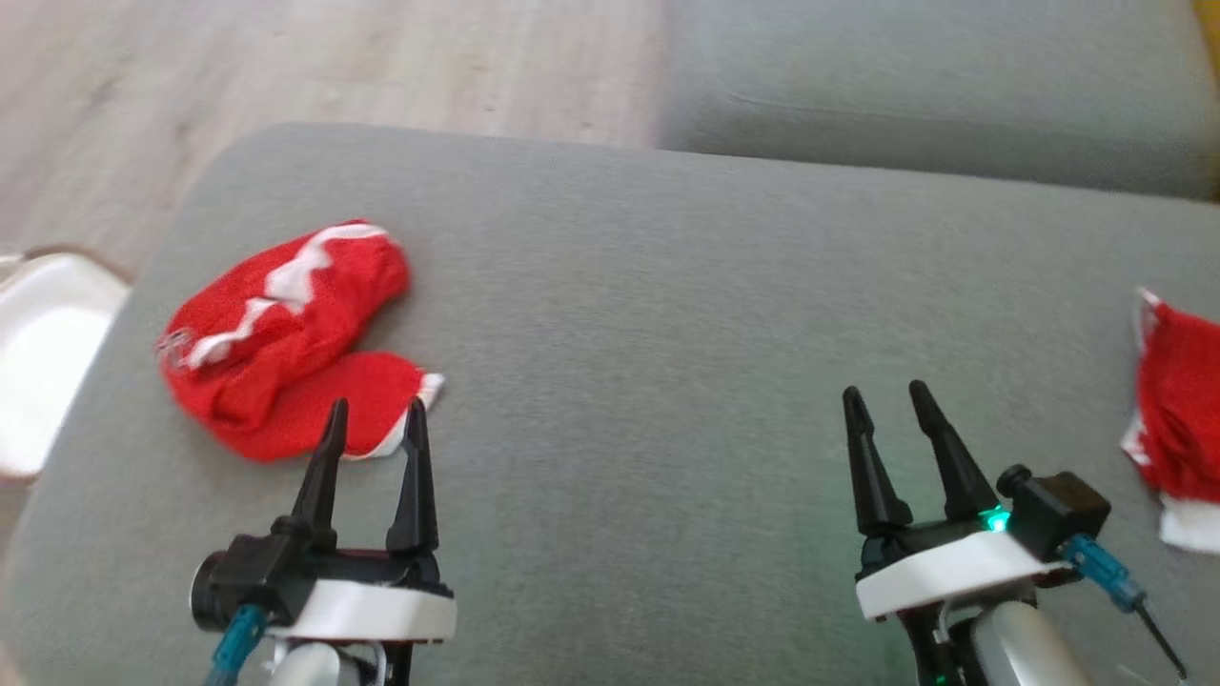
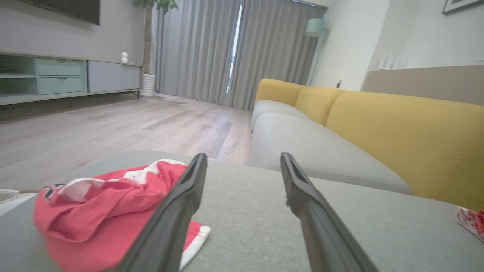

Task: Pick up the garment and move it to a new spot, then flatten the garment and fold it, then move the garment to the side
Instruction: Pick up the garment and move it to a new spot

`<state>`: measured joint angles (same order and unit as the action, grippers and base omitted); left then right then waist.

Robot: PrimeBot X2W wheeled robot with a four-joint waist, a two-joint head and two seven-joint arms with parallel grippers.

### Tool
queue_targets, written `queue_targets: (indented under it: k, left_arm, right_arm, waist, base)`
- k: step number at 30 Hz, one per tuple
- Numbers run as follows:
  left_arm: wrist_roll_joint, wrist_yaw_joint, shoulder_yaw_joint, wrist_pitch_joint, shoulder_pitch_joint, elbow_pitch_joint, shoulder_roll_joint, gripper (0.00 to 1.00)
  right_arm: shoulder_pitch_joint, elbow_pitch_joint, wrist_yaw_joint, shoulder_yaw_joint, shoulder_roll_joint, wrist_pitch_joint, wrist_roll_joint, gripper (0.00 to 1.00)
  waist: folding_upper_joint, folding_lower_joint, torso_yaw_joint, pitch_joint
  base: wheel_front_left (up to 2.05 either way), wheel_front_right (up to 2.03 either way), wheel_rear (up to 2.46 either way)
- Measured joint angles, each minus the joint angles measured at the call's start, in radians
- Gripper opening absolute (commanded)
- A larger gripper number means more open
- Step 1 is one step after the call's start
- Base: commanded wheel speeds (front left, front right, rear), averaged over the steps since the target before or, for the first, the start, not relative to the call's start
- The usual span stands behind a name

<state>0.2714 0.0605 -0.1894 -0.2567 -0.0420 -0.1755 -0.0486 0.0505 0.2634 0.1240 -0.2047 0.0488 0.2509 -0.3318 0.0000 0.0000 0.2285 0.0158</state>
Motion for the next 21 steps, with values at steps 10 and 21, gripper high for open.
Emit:
queue_targets:
  k: [10,21]
  left_arm:
    - [-0.017,0.001,0.030,0.000,0.031,-0.004,0.000,1.00]
    - [-0.025,0.003,0.075,0.000,0.034,0.003,0.000,1.00]
  right_arm:
    - [-0.002,0.008,0.000,-0.027,0.000,0.000,-0.019,1.00]
    - [-0.002,0.015,0.000,-0.053,0.000,0.000,-0.020,1.00]
  waist:
    - [0.0000,0.0000,0.140,-0.029]
    - [0.0000,0.0000,0.198,-0.028]
  base:
    - [0.00,0.00,0.00]
    - [0.00,0.00,0.00]
